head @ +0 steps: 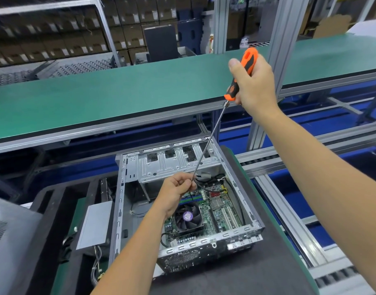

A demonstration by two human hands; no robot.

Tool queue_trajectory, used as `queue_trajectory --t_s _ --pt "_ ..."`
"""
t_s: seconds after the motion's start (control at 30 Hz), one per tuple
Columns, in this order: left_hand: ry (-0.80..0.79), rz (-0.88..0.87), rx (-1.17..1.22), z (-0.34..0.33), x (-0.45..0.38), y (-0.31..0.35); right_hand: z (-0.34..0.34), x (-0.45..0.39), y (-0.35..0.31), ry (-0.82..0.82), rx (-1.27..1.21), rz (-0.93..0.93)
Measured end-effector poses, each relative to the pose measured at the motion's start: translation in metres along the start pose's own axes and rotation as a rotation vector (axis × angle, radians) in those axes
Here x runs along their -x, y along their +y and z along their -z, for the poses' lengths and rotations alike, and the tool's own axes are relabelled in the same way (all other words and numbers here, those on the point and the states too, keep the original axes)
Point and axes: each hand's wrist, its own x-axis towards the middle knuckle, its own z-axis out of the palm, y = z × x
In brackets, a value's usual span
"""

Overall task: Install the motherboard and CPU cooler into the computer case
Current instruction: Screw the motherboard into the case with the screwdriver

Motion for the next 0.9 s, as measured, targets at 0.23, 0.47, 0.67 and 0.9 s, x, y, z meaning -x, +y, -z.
queue_trajectory --t_s 0.23,0.47,0.67,0.9 --pt "-0.081 -0.041 -0.233 -0.011 -0.009 0.008 0.001 0.000 0.003 -0.059 0.028 0.030" --pt "-0.164 -0.110 -0.669 -0.043 -0.036 0.003 -0.003 0.013 0.023 -0.220 0.132 0.104" --pt "-0.252 -0.118 -1.007 -0.064 -0.054 -0.021 -0.004 0.031 0.050 -0.380 0.235 0.101" --pt "-0.198 -0.110 -1.145 -0.072 -0.071 -0.041 -0.004 0.041 0.070 -0.447 0.269 0.091"
